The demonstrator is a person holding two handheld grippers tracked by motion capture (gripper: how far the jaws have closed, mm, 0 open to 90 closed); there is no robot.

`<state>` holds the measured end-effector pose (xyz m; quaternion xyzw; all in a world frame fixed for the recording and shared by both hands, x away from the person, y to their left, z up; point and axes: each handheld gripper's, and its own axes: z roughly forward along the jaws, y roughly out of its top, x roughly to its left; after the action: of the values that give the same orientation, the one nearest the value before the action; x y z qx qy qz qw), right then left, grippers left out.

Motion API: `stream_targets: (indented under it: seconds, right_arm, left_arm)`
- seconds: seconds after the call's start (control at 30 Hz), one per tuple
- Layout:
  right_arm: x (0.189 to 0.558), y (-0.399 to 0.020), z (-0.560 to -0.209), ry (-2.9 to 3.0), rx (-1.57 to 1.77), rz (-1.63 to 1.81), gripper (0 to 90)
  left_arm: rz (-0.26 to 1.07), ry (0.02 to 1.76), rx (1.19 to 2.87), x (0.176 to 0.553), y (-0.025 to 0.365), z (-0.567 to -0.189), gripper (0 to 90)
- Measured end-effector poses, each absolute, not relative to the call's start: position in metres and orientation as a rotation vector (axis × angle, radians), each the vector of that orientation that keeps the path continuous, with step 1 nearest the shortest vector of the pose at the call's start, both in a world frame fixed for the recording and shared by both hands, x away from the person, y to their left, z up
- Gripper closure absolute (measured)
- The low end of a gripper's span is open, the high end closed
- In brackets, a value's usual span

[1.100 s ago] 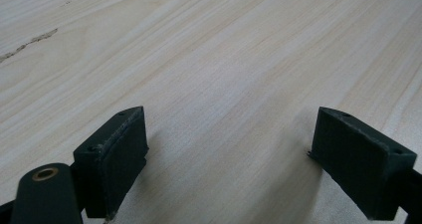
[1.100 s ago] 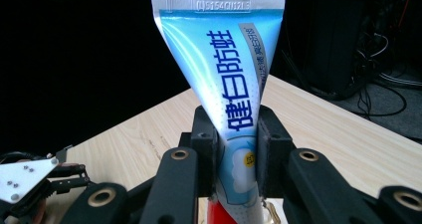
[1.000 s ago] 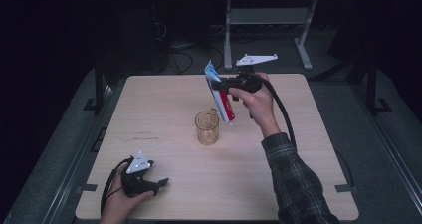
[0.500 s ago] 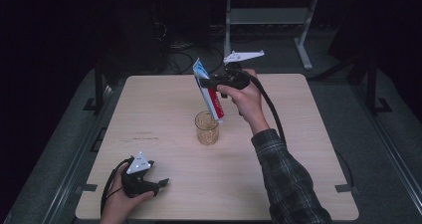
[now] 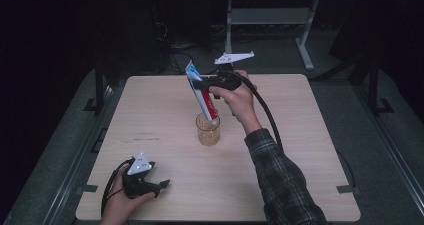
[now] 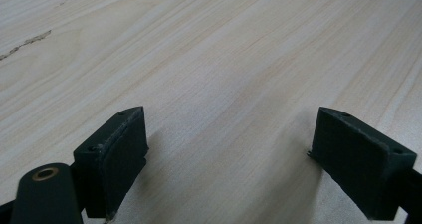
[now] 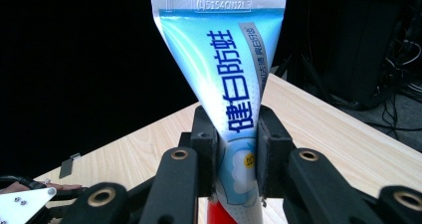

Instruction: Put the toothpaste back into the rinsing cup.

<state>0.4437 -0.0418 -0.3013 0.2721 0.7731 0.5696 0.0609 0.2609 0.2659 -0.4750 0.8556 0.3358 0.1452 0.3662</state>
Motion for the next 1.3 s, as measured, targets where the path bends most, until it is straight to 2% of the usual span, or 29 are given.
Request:
stream_targets:
  seconds: [1.3]
  right_arm:
    - [0.445, -0.043, -0.351, 2.415, 0.877, 1.670, 73.5]
  left_arm:
    - [0.373, 0.857, 2.205, 0.260, 0.265, -0.475, 13.1]
